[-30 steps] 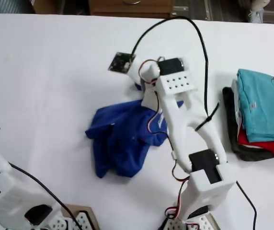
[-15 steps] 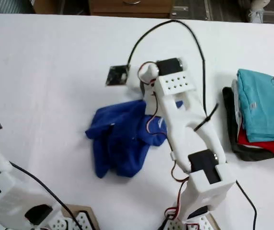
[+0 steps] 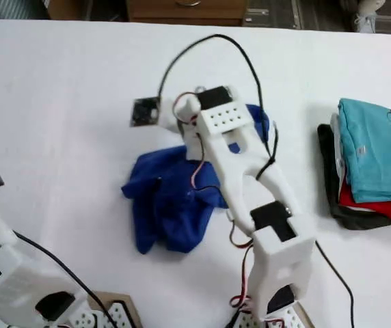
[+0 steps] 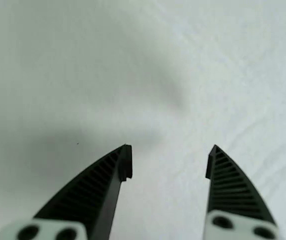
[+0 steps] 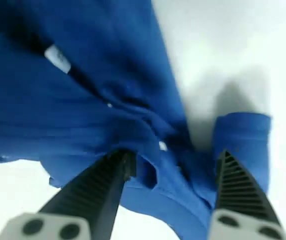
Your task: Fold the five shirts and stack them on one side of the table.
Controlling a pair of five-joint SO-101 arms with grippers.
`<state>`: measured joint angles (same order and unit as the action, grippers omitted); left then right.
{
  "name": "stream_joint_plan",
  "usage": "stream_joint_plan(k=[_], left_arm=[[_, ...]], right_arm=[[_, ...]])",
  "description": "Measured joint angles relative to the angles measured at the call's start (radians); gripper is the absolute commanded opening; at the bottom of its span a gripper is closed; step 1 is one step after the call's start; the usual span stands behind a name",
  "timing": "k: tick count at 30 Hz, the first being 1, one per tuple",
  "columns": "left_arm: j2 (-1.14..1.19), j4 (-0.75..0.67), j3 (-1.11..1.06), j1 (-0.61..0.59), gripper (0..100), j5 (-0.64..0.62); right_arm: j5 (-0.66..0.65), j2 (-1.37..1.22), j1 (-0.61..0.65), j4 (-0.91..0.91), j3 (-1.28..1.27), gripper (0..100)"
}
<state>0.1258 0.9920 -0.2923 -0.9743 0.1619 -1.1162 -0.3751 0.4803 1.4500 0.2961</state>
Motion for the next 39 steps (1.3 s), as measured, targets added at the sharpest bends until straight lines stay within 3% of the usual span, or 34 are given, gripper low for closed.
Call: stream_joint_plan(k=[11, 17, 28, 39], left_arm=[[0.0, 0.0, 0.0, 0.006, 26, 0.0], [0.0, 0.0, 0.0, 0.011, 26, 0.0], [0.0, -0.002, 0.0, 0.009, 26, 0.0], [0.0, -0.002, 0.0, 0.009, 26, 0.0]], right_arm=[[0.006, -0.005, 0.015, 0.066, 0.15, 25.8], [0.008, -0.005, -0.018, 0.232, 0.19, 25.8], [-0.017, 0.025, 0.072, 0.25, -0.064, 25.8], [-0.017, 0.301, 0.172, 0.252, -0.365, 25.8]])
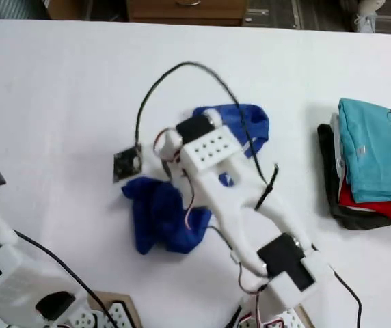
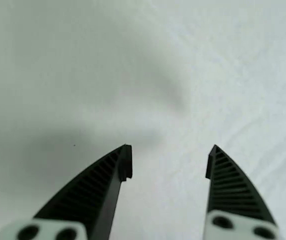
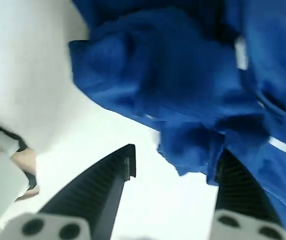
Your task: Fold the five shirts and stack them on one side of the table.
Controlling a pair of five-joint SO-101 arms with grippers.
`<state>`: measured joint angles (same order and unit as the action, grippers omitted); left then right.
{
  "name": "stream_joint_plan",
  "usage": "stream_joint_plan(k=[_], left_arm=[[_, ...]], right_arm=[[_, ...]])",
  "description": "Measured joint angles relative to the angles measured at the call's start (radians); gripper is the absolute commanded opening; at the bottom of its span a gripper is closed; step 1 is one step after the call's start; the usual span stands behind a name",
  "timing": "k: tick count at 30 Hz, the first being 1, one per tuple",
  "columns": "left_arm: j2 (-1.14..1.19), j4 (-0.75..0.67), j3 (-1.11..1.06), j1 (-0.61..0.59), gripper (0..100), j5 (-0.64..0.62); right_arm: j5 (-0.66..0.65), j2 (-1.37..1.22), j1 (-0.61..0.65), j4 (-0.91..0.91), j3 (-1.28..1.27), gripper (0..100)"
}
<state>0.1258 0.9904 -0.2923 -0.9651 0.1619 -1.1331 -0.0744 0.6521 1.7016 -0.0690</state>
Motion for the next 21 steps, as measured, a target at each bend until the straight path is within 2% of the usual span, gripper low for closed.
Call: stream_joint_plan(k=[7, 14, 21], left_arm=[[0.0, 0.0, 0.0, 0.0, 26, 0.0], [0.0, 0.0, 0.0, 0.0, 26, 0.0], [0.0, 0.0, 0.0, 0.0, 26, 0.0]], right_arm=[[0.0, 0.017, 0.055, 0.0, -0.058, 25.8], [0.0, 0.017, 0.034, 0.0, -0.041, 25.8], [0.002, 0.017, 0.092, 0.0, -0.041, 25.8]])
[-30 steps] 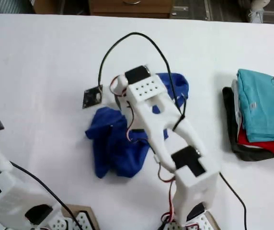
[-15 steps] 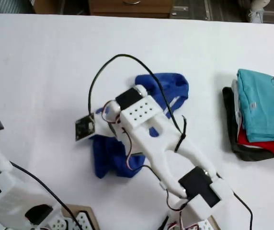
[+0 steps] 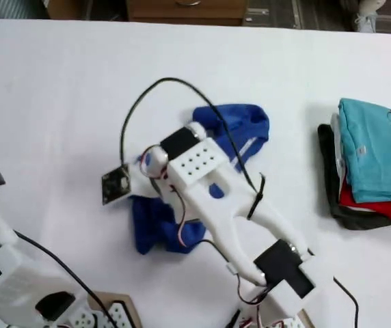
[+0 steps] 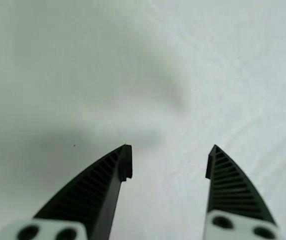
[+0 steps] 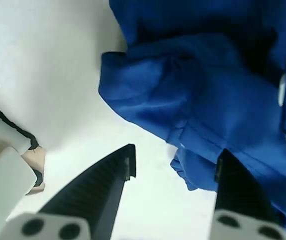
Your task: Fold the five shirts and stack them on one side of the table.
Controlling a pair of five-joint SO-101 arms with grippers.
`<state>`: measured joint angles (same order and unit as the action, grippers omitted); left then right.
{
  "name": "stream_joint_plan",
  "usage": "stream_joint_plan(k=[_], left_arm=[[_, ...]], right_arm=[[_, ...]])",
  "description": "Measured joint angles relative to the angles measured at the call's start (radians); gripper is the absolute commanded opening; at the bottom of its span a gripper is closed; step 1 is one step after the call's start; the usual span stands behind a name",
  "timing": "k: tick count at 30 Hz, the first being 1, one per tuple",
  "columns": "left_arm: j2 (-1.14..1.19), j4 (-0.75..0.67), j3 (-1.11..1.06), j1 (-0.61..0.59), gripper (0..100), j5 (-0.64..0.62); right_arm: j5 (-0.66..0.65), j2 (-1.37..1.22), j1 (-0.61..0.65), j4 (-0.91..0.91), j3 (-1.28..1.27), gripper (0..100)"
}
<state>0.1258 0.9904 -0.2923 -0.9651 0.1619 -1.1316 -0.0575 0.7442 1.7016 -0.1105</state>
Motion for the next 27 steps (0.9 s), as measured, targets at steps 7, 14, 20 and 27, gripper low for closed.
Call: stream_joint_plan(k=[7, 14, 20, 27], left_arm=[[0.0, 0.0, 0.0, 0.0, 26, 0.0], [0.0, 0.0, 0.0, 0.0, 26, 0.0], [0.0, 0.0, 0.0, 0.0, 26, 0.0], [0.0, 0.0, 0.0, 0.0, 26, 0.0]], right_arm=[[0.043, 0.0, 0.012, -0.023, -0.003, 25.8], [0.08, -0.028, 0.012, -0.094, -0.066, 25.8], [0.083, -0.064, 0.014, -0.121, -0.066, 25.8], [0.083, -0.071, 0.014, -0.227, -0.072, 25.1]])
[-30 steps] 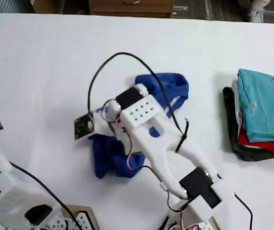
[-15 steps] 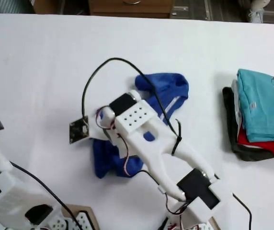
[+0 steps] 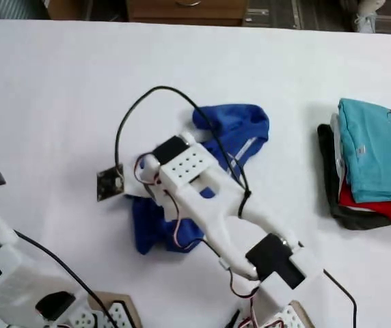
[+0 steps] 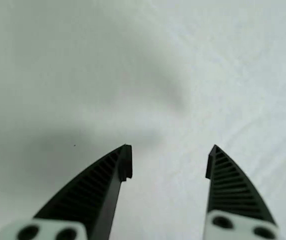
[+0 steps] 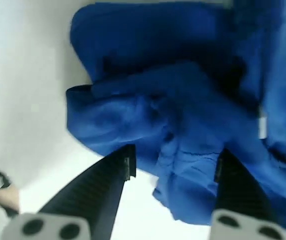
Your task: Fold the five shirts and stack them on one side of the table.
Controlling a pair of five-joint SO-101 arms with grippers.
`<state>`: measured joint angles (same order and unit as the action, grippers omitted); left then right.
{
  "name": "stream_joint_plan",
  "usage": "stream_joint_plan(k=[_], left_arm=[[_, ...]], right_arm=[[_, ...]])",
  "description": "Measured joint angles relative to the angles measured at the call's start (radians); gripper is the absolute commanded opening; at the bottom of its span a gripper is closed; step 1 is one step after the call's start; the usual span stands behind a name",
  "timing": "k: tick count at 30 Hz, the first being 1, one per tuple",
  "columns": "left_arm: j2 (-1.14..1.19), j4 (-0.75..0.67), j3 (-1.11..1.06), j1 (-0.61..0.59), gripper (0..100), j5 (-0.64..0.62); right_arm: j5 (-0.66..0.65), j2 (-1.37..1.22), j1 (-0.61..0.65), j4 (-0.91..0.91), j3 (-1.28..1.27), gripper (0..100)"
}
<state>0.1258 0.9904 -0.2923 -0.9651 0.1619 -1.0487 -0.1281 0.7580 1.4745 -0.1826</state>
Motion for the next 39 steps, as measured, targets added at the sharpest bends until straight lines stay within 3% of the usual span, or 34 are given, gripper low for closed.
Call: stream_joint_plan(k=[6, 16, 21, 30, 39], left_arm=[[0.0, 0.0, 0.0, 0.0, 26, 0.0], [0.0, 0.0, 0.0, 0.0, 26, 0.0], [0.0, 0.0, 0.0, 0.0, 26, 0.0], [0.0, 0.0, 0.0, 0.0, 26, 0.0], [0.0, 0.0, 0.0, 0.0, 26, 0.0]], right_arm=[[-0.003, 0.0, -0.06, -0.097, 0.0, 14.9], [0.0, 0.0, -0.143, -0.101, 0.008, 1.6], [-0.002, 0.0, -0.146, -0.094, 0.017, 8.3], [0.0, 0.0, -0.118, 0.106, 0.063, 21.0], [-0.003, 0.0, -0.052, 0.094, 0.063, 22.5]])
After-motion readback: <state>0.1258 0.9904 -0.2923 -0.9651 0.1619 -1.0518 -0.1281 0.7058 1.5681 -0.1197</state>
